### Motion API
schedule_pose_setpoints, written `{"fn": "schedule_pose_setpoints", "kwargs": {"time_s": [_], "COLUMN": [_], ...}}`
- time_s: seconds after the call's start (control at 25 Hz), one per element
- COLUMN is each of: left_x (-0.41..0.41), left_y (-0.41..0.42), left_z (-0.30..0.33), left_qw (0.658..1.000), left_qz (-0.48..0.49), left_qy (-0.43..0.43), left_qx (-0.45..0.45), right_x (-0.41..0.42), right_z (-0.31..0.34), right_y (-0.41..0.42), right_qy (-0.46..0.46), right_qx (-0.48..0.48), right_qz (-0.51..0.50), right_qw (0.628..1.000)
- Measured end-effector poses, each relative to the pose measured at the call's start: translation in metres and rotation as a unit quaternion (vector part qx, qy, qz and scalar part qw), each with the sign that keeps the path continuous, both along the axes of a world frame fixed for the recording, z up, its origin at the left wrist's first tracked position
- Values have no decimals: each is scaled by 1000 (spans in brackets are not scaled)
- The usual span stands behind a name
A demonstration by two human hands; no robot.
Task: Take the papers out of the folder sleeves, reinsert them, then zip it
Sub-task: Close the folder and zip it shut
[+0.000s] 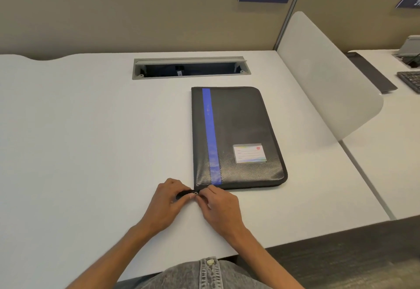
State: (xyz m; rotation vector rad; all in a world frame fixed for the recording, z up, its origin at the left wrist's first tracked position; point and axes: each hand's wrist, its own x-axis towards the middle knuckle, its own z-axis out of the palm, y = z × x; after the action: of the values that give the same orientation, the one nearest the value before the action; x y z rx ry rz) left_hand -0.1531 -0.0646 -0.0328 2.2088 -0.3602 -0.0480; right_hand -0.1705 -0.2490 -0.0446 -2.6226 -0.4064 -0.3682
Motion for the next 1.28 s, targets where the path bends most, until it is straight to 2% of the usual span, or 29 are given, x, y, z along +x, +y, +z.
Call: {"fn": "schedule_pose_setpoints", "kwargs": {"time_s": [0.2,0.52,0.88,1.16,1.28], "left_x": [2,3,8,9,16], "left_y": [3,4,20,-17,-50], "left_z": [-2,-1,3,13,13], "left_qw": [999,997,995,966,955], "left_qz": [-19,-2,40,62,1], "left_qy": [-7,-21,-49,-189,-206], "left_qx": [40,78,74,164,213], "right_x": [-10,-10,-11,-16,-17], "right_z": [2,0,2,-2,-1], "right_y": [-3,-9,-62,-71,-71], "right_qy": [11,-36,-82,-56,-47], "right_qx": [19,25,0,20,25], "right_qz": [-5,-90,-156,-160,-159], "right_qw": [1000,995,984,985,986]}}
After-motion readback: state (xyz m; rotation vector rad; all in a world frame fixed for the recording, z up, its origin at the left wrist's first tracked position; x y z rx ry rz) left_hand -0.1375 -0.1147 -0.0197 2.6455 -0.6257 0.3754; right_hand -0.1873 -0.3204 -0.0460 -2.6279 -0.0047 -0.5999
